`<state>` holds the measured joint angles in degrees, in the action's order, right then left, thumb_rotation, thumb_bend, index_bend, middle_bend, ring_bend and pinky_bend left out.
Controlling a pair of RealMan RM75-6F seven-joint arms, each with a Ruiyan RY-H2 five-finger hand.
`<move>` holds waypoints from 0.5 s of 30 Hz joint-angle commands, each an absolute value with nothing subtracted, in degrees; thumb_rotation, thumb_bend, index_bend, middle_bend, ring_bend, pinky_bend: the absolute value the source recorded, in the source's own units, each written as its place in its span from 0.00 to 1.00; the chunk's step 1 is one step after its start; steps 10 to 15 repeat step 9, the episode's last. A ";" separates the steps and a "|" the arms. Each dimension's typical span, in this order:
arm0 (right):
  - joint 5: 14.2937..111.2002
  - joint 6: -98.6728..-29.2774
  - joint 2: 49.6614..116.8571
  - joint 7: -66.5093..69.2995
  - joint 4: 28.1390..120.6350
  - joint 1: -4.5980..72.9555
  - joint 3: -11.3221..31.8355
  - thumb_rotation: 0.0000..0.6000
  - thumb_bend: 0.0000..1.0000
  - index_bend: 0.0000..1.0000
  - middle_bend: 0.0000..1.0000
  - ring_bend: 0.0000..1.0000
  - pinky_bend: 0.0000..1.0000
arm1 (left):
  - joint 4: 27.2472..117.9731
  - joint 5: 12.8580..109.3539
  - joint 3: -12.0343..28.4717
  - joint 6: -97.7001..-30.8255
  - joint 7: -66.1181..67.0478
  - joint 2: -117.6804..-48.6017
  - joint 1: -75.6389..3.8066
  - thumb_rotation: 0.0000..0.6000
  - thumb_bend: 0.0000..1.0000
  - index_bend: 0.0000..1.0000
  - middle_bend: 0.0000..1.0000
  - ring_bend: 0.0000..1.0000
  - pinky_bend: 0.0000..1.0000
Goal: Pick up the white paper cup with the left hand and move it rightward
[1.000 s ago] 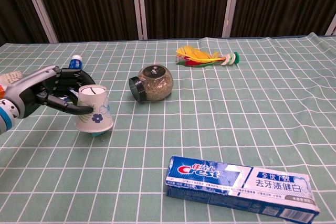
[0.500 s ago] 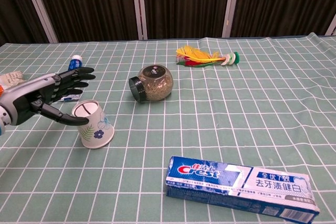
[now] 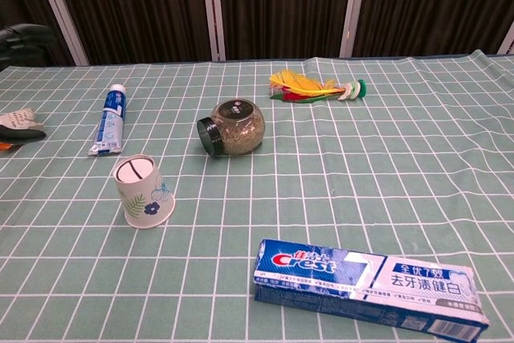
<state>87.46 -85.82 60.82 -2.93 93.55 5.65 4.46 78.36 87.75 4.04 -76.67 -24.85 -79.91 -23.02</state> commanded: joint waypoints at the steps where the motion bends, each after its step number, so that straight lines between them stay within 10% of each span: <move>1: 87.59 -85.84 60.74 -2.73 93.60 5.67 4.44 1.00 0.00 0.00 0.00 0.00 0.00 | 84.88 86.74 2.85 -84.47 -9.55 -72.06 -16.22 1.00 0.00 0.00 0.00 0.00 0.00; 15: 89.42 -86.47 60.21 -1.66 94.60 5.87 4.23 1.00 0.00 0.00 0.00 0.00 0.00 | 91.82 81.70 1.41 -88.29 2.70 -67.34 -9.71 1.00 0.00 0.00 0.00 0.00 0.00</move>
